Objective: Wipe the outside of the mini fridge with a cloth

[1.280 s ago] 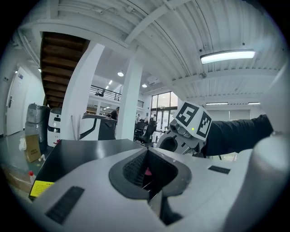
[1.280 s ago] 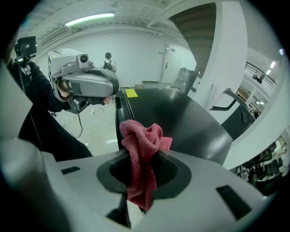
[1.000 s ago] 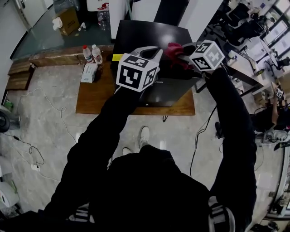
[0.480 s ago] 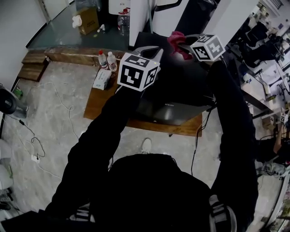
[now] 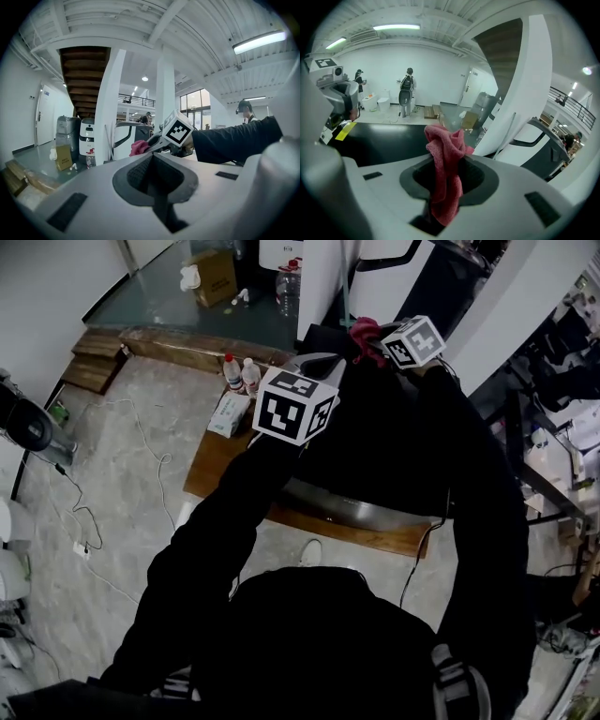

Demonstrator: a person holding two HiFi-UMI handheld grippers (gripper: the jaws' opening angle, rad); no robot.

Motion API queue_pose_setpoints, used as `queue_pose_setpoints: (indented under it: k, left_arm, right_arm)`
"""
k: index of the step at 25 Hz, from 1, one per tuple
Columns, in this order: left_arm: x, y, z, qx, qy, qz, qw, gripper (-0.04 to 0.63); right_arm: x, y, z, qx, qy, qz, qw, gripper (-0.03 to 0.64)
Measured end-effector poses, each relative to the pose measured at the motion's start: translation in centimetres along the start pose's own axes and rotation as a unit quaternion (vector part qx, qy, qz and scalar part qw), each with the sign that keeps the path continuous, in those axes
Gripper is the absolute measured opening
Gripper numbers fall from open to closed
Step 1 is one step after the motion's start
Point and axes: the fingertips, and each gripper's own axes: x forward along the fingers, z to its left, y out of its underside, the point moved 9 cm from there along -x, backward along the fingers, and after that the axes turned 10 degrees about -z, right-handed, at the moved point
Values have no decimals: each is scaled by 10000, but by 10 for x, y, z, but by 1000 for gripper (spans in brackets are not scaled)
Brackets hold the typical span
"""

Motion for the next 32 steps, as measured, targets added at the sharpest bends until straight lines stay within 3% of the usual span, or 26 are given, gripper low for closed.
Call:
queue_pose_setpoints:
  k: [4,14,21,32]
  left_arm:
    - [11,7,14,-48,-141,67,9999,6]
    - [1,14,30,-71,-382,65,9992,6]
    - [-43,14,27,-10,-482,9,9988,6]
    - [-138,25,8,-92,-296,-4,9995,6]
  right_arm:
    - [32,12,-4,9,-270,122,9996,101]
    - [40,-1,26,-305,-845,22,9960,92]
    - [26,-17,95,-474,-1276,124,9906,92]
    - [-11,-34,217,-588,-1310,196,9894,92]
